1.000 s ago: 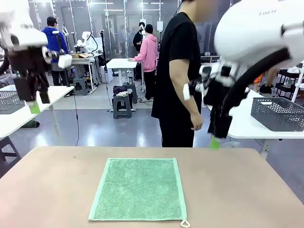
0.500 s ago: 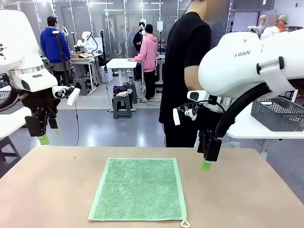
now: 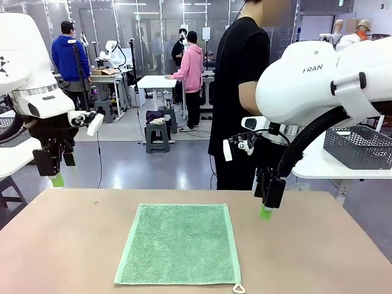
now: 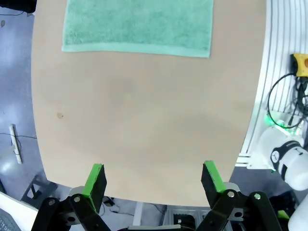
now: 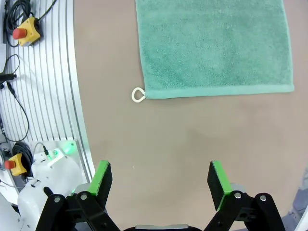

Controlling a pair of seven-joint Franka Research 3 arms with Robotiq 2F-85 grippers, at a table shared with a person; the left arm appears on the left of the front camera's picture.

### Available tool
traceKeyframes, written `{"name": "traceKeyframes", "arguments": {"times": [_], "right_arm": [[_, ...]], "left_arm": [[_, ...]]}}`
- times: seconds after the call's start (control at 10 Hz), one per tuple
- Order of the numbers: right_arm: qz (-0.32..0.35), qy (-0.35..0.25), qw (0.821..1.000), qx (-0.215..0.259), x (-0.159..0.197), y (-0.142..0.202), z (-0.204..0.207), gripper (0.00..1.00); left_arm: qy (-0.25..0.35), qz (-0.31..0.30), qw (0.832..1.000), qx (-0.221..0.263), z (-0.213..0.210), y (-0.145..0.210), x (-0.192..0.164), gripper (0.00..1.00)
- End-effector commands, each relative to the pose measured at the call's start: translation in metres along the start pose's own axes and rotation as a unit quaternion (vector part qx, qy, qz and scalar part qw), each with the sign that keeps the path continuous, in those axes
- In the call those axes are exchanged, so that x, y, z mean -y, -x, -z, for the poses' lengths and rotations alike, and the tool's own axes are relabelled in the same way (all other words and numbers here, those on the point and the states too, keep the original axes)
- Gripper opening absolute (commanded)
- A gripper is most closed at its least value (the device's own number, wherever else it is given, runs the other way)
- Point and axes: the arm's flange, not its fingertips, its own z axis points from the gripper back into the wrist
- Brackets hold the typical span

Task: Fold the towels and place them in the basket.
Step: When a person lays out a Towel with hook on the table, fold it in half twice.

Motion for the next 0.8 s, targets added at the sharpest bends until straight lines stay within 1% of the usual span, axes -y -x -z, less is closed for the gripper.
{"name": "traceKeyframes", "arguments": {"times": [0.0, 0.1, 0.3, 0.5, 0.7], "right_arm": [[-0.017, -0.001, 0.999, -0.03, -0.003, -0.009, 0.009, 1.0], [-0.014, 0.001, 0.999, -0.034, -0.006, -0.011, 0.019, 1.0], [-0.007, 0.001, 0.999, -0.042, -0.018, -0.01, 0.037, 1.0], [0.0, 0.0, 0.999, -0.036, -0.03, -0.007, 0.061, 1.0], [0.007, 0.003, 1.0, -0.024, -0.037, -0.006, 0.091, 1.0]], "left_arm": [[-0.01, 0.033, 0.999, -0.005, 0.02, -0.014, 0.007, 1.0], [-0.022, 0.038, 0.999, -0.012, 0.042, -0.026, 0.015, 1.0], [-0.009, 0.046, 0.999, -0.025, 0.077, -0.042, 0.032, 1.0], [-0.004, 0.041, 0.999, -0.031, 0.116, -0.056, 0.043, 1.0], [0.0, 0.047, 0.999, -0.021, 0.152, -0.067, 0.049, 1.0]]}}
